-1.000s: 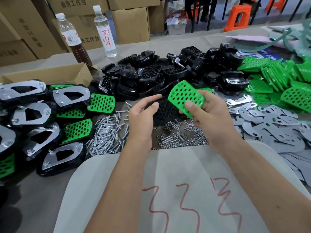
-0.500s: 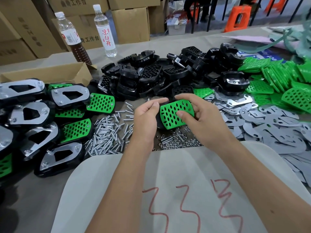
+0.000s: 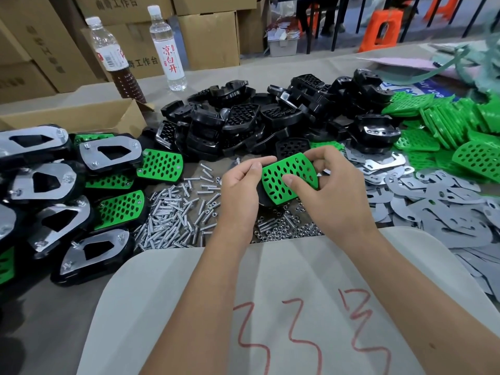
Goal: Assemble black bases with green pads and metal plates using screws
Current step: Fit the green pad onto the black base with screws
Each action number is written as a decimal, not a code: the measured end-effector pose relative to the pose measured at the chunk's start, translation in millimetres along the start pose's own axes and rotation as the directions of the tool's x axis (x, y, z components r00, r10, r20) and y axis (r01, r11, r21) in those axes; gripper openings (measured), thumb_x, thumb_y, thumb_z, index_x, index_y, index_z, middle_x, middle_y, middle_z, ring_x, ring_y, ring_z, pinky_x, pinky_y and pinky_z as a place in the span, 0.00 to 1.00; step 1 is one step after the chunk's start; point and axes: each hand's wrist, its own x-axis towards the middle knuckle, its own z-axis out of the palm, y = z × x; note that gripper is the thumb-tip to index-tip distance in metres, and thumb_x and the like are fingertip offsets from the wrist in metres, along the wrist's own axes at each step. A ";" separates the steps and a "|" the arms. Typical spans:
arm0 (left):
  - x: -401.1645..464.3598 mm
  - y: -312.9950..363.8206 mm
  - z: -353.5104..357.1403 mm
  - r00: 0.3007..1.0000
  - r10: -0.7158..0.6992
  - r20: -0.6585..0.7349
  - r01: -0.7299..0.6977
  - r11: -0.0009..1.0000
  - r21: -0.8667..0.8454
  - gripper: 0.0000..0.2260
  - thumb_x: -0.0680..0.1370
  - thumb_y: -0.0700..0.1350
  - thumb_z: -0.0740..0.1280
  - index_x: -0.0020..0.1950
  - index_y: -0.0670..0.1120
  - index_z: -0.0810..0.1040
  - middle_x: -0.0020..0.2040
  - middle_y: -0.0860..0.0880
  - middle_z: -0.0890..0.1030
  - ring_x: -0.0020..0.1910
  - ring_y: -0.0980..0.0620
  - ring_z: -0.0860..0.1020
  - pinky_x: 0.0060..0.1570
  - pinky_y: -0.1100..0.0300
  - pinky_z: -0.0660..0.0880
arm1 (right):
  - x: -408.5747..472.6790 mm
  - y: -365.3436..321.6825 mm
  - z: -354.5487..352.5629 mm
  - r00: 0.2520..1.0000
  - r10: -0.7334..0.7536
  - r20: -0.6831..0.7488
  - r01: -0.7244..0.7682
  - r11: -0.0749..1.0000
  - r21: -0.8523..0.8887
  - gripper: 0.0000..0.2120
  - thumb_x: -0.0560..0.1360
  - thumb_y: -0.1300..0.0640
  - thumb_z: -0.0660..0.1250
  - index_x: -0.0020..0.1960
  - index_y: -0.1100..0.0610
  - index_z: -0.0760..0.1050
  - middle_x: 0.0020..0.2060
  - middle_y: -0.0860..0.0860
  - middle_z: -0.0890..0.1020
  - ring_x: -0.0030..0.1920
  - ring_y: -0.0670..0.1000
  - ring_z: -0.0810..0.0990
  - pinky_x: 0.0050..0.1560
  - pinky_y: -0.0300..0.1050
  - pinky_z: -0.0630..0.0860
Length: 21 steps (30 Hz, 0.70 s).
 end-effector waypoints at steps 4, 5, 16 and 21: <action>1.7 -1.3 0.5 1.000 0.008 -0.001 -0.008 1.000 -0.003 0.15 0.86 0.42 0.60 0.52 0.45 0.87 0.52 0.43 0.87 0.48 0.50 0.83 0.48 0.49 0.80 | 2.0 0.8 1.6 0.999 0.035 -0.039 -0.034 0.999 0.034 0.15 0.75 0.54 0.78 0.57 0.53 0.75 0.45 0.44 0.82 0.44 0.52 0.86 0.44 0.58 0.84; 2.1 -1.3 0.9 1.000 0.013 0.002 -0.013 1.000 -0.001 0.15 0.86 0.42 0.60 0.52 0.45 0.87 0.52 0.43 0.87 0.47 0.51 0.83 0.48 0.49 0.80 | 2.5 1.6 1.5 0.998 0.046 -0.042 -0.044 0.998 0.047 0.15 0.75 0.54 0.78 0.57 0.54 0.75 0.46 0.45 0.82 0.45 0.52 0.86 0.45 0.58 0.84; 3.0 -3.7 -0.1 0.999 0.049 -0.001 -0.049 0.998 0.040 0.16 0.86 0.45 0.61 0.48 0.49 0.87 0.51 0.44 0.85 0.44 0.55 0.82 0.38 0.58 0.79 | 9.8 6.4 -6.9 0.993 0.031 0.114 -0.032 0.999 0.007 0.17 0.74 0.54 0.78 0.52 0.49 0.70 0.44 0.51 0.83 0.43 0.55 0.86 0.42 0.62 0.84; 2.2 -4.4 2.0 0.998 0.023 0.056 -0.024 0.999 0.020 0.12 0.85 0.46 0.64 0.53 0.48 0.88 0.53 0.47 0.86 0.52 0.49 0.84 0.52 0.48 0.83 | 8.5 8.3 -3.1 0.998 0.060 0.002 -0.060 0.998 -0.017 0.17 0.73 0.53 0.79 0.52 0.48 0.71 0.45 0.49 0.82 0.43 0.52 0.85 0.44 0.56 0.83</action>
